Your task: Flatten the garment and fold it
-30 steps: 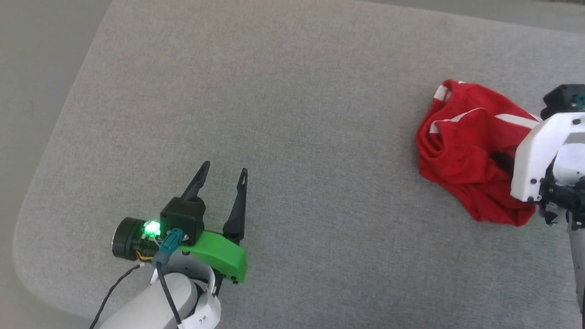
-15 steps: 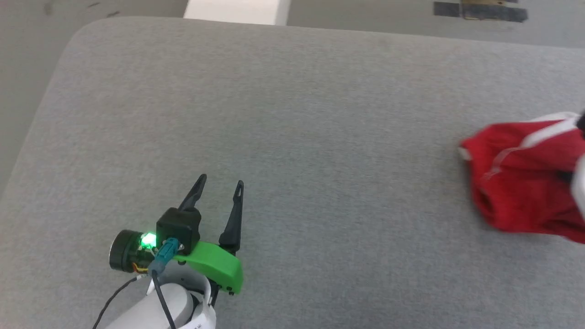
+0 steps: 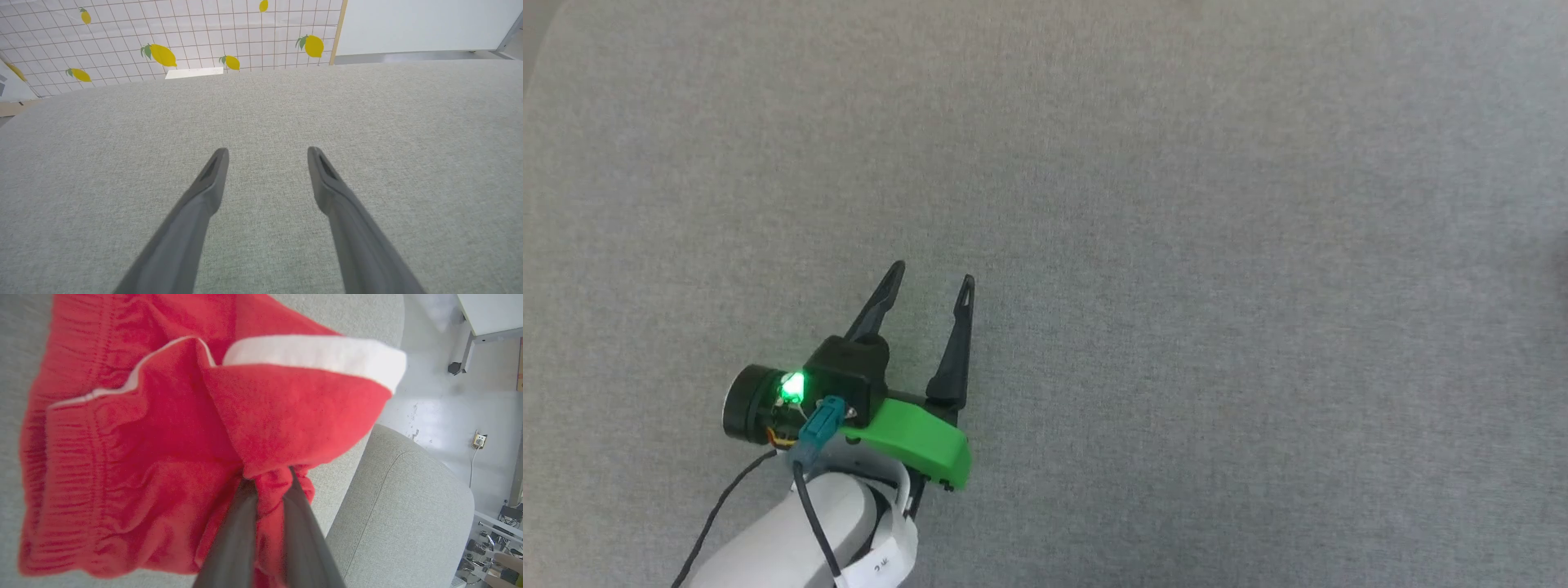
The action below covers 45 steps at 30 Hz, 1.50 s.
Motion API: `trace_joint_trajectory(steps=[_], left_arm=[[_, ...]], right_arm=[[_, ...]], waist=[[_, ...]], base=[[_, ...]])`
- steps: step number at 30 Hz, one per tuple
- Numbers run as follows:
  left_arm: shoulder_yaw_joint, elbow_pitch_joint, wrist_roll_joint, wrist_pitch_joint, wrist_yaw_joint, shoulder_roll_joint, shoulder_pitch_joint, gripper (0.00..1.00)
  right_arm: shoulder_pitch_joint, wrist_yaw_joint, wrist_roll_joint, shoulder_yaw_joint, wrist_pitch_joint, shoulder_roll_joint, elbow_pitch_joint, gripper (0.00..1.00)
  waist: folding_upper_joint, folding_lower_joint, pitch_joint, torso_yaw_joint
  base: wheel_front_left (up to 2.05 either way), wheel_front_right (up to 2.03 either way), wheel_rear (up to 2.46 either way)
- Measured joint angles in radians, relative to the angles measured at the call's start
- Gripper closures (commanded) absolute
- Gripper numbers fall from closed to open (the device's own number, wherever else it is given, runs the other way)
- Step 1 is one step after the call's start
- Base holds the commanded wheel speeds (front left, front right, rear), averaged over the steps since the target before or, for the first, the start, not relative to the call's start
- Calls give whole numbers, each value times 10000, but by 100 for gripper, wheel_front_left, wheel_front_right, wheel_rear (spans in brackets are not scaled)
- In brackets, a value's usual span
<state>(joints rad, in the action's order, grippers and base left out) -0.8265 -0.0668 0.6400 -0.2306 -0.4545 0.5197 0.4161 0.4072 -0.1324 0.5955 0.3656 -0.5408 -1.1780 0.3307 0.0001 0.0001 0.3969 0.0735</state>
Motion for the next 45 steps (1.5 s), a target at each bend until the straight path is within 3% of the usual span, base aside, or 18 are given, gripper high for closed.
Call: trace_joint_trajectory(steps=[6, 13, 14, 15, 24, 31, 39, 45], left_arm=[[4, -128, -61, 4, -2, 94, 58, 0], [-4, -153, -71, 6, -2, 136, 62, 0], [-10, -150, -71, 8, -2, 136, 67, 0], [-19, -140, -69, 17, -2, 134, 79, 0], [-42, 270, 35, 13, 35, 77, 96, 0], [109, 600, 313, 2, 44, 151, -287, 0], [376, 558, 479, 19, 15, 527, -472, 0], [433, 341, 650, 90, -56, 729, -612, 0]], right_arm=[[-148, 0, -546, -462, 1175, 50, 1632, 100], [-96, 0, -1285, -731, 2159, 391, 2589, 100], [-47, 0, -1346, -761, 2240, 458, 2675, 64], [26, 0, -1444, -782, 2328, 531, 2767, 0], [665, 0, -1490, -656, 2610, 1085, 2826, 0], [1391, 0, -1258, -537, 3820, 1682, 1891, 0], [1375, 0, -1030, -1267, 5568, 3235, 1060, 0], [258, 2, -1225, -2320, 6454, 4823, 125, 0]], waist=[[0, 0, 559, 104], [0, 1, 838, 171], [0, 0, 824, 167], [0, 0, 794, 163], [0, 0, 34, 53], [0, 0, -1112, -101], [0, -1, -2443, -327], [0, -1, -3131, -494]], base=[[0, 0, 0], [0, 0, 0], [0, 0, 0], [0, 0, 0], [0, 0, 0], [0, 0, 0], [0, 0, 0], [0, 0, 0]])
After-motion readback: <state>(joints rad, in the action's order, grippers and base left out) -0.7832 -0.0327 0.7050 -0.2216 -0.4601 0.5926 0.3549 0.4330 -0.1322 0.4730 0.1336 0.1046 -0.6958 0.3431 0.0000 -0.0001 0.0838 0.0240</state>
